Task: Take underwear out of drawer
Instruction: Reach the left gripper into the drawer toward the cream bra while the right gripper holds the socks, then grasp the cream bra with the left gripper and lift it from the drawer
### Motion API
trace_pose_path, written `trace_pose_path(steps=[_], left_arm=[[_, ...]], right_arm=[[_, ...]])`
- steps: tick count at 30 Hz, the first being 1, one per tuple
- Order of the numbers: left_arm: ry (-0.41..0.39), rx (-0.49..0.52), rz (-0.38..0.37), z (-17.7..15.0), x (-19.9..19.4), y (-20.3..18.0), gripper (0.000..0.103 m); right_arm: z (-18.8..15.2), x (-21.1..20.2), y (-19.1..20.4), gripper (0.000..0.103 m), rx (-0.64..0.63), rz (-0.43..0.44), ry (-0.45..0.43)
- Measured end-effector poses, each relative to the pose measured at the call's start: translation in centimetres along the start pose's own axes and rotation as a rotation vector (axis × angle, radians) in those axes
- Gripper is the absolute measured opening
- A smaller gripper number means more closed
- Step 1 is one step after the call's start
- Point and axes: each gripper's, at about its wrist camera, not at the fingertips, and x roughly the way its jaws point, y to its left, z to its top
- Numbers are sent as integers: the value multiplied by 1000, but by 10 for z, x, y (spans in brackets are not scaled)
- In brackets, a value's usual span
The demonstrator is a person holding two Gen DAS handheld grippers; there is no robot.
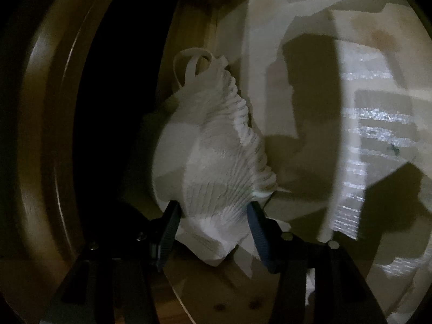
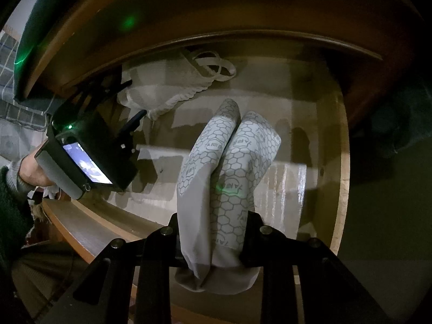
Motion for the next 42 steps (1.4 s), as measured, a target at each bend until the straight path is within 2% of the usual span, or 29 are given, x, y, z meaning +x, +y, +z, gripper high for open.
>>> trace_pose_path(steps=[5, 10, 11, 21, 24, 29, 35, 38, 42], left_arm=[[15, -34, -44, -4, 0, 11, 30], [26, -15, -56, 5, -2, 14, 19], [30, -15, -80, 6, -6, 17, 18], [60, -91, -310, 11, -44, 46, 17], [111, -121, -319, 12, -48, 56, 17], [163, -244, -449, 3, -47, 85, 17], [185, -428, -603, 4, -34, 120, 17], [205, -509, -695, 0, -36, 130, 17], [239, -583, -771, -4, -47, 136, 17]], right_arm=[[0, 0, 0, 25, 6, 3, -1], [-1, -1, -1, 25, 9, 7, -5], [-1, -1, -1, 25, 9, 8, -6], [0, -3, -4, 27, 11, 24, -14], [-1, -5, -6, 27, 16, 30, -18], [-2, -5, -4, 27, 20, 32, -21], [0, -3, -4, 27, 33, 37, -19], [0, -4, -5, 27, 36, 44, -18], [0, -5, -8, 27, 35, 55, -17]])
